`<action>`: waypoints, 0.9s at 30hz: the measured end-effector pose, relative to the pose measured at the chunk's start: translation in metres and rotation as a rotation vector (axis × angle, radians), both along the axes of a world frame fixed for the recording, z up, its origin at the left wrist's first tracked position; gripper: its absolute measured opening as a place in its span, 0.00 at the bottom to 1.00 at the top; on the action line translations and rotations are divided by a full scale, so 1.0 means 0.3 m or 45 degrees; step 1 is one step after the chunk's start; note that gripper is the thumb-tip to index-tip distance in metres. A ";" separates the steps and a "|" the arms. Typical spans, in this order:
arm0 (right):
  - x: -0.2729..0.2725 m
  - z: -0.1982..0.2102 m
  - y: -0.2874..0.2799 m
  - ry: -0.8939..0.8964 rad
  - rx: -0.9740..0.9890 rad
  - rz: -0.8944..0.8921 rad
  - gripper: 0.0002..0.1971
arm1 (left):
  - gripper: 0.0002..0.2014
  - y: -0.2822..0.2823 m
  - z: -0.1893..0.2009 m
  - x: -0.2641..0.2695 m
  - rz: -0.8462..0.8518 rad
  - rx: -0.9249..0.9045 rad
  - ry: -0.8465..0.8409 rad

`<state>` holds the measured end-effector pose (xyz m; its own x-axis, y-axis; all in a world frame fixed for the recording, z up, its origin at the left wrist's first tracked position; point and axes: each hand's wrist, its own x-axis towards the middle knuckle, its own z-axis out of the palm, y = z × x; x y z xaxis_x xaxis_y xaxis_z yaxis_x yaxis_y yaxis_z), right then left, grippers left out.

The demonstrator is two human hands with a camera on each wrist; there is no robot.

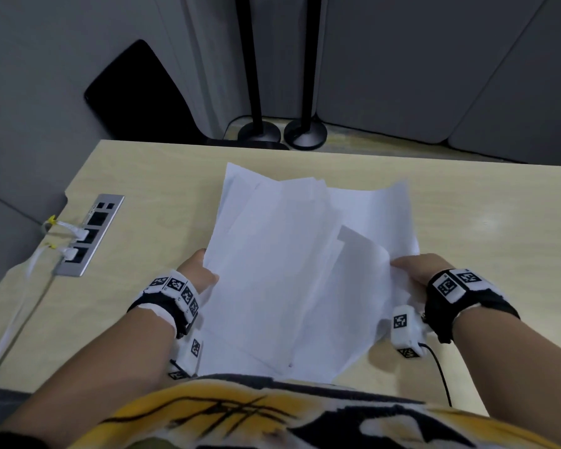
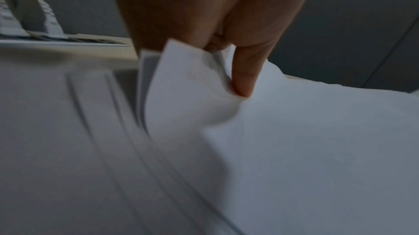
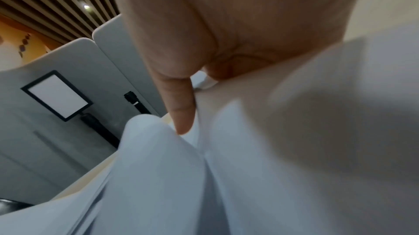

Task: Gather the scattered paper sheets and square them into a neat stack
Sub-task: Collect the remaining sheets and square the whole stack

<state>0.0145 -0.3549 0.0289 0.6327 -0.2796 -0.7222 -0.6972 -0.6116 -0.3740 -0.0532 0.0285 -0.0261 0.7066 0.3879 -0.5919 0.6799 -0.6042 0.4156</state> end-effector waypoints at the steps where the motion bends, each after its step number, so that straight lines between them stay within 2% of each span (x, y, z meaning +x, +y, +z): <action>1: -0.002 -0.007 -0.004 0.011 0.014 -0.014 0.20 | 0.27 -0.003 0.005 -0.003 -0.033 0.018 0.002; 5: 0.003 -0.011 0.008 -0.030 -0.024 0.017 0.13 | 0.26 -0.009 0.009 0.001 -0.065 0.035 0.026; 8: 0.032 0.035 0.025 -0.159 -0.262 0.203 0.09 | 0.25 -0.010 0.006 0.013 -0.049 0.049 0.047; 10: 0.062 0.075 0.019 -0.341 -0.413 0.197 0.10 | 0.25 -0.010 0.004 0.018 -0.024 0.057 0.058; 15: 0.106 0.193 -0.006 -0.882 -0.490 -0.025 0.12 | 0.26 -0.024 -0.011 0.031 0.049 0.093 0.090; 20: 0.118 0.325 0.065 -1.325 -0.218 -0.162 0.05 | 0.26 -0.037 -0.010 0.037 0.092 0.102 0.094; 23: 0.123 0.394 0.128 -1.506 0.160 -0.286 0.06 | 0.29 -0.031 -0.004 0.032 0.102 0.061 0.126; 25: 0.118 0.426 0.172 -1.526 0.407 -0.366 0.05 | 0.29 -0.036 -0.002 0.027 0.122 0.056 0.114; 27: 0.113 0.423 0.210 -1.449 0.516 -0.405 0.02 | 0.29 -0.037 -0.008 0.027 0.156 0.030 0.077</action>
<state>0.0483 -0.2918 0.1558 0.8994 -0.4204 0.1201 0.0493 -0.1755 -0.9832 -0.0450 0.0173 -0.0283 0.6161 0.4835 -0.6218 0.7727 -0.5241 0.3581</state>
